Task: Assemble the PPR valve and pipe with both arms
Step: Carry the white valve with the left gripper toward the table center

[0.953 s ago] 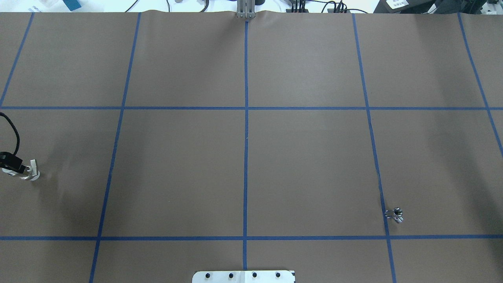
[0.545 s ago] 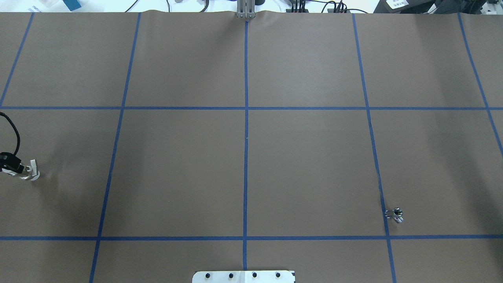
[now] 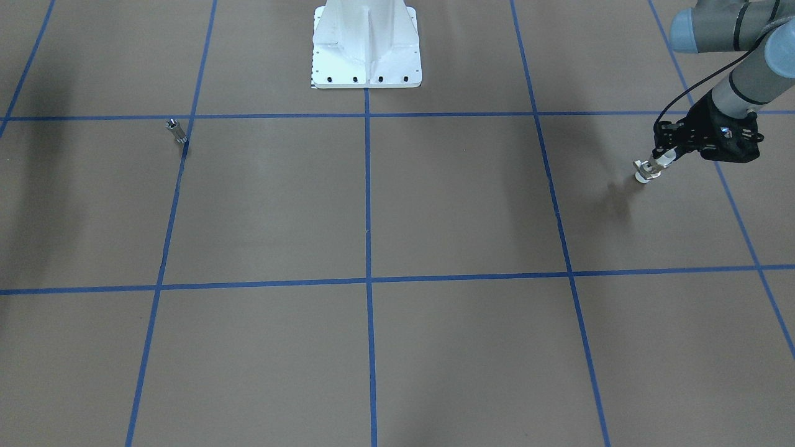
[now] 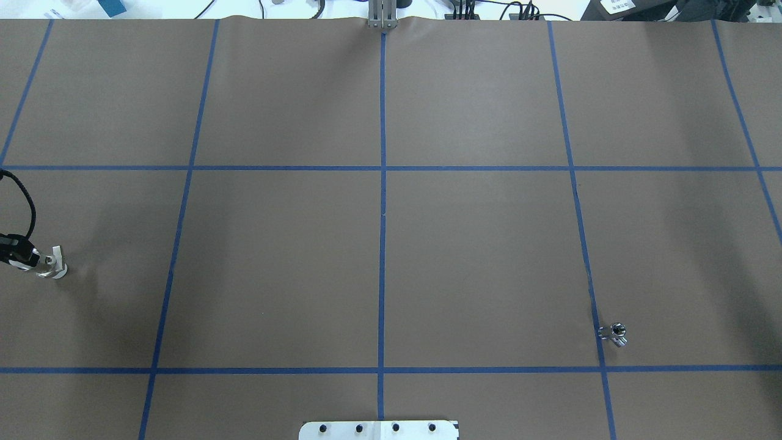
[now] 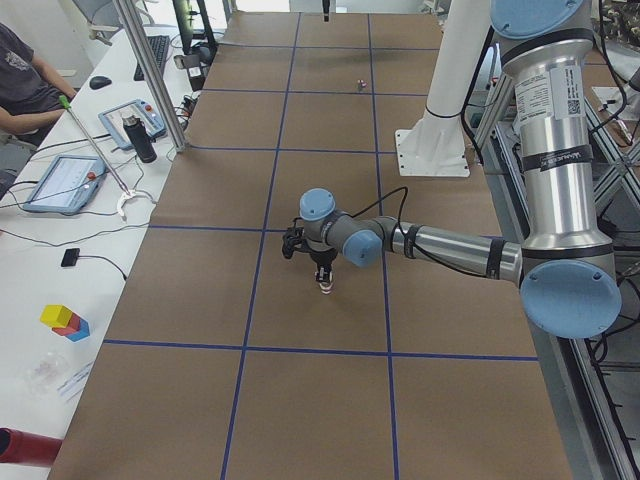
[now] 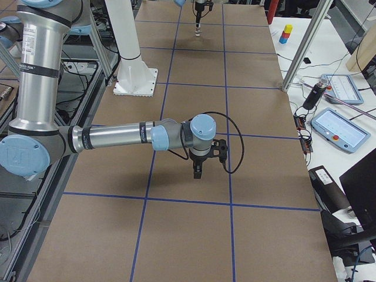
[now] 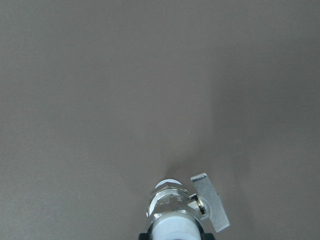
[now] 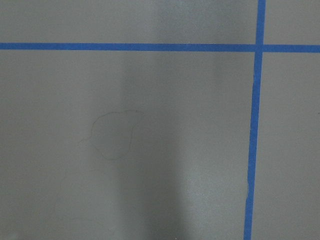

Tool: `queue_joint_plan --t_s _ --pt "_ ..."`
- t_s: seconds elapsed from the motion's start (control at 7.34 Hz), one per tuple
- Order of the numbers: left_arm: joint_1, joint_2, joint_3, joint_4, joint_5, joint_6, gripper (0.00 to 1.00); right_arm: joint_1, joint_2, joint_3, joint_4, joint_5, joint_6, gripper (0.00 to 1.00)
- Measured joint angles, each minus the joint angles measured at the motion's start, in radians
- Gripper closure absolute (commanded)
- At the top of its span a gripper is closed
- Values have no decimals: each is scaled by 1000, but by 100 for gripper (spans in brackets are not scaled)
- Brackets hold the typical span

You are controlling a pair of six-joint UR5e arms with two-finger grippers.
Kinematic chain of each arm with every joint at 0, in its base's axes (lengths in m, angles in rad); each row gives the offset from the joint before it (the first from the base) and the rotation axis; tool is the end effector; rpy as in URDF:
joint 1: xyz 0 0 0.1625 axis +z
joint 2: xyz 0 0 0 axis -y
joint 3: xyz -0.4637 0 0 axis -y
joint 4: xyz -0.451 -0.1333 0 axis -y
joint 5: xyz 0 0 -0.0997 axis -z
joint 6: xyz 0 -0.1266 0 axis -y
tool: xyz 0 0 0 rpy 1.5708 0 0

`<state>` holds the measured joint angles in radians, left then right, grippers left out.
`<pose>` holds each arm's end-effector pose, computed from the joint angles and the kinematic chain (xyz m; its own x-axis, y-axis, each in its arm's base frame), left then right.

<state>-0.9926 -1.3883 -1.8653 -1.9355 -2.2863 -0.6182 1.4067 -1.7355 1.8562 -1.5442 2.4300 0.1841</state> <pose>0.2292 -0.4432 0.6072 0.6625 0.1103 -0.7409 -0.1247 0.9915 0.0361 -0.0419 -0.4821 0.6328 0.6451 -0.0340 0.7633 0.0442 0.9990 0.0072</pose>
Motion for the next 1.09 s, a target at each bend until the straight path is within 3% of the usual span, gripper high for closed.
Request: queue_joint_plan --t_s 0.27,0.54,0.82,1.09 --pt "-1 -65 -72 77 -76 -93 100 0 2 0 1 0 0 1" --pt "97 -267 -100 129 -87 -430 100 0 2 2 1 4 1 1" --pt "288 -623 -30 307 22 -719 100 0 0 0 0 8 0 1" --pt "380 -945 174 438 120 -810 100 0 -1 -1 0 9 1 1"
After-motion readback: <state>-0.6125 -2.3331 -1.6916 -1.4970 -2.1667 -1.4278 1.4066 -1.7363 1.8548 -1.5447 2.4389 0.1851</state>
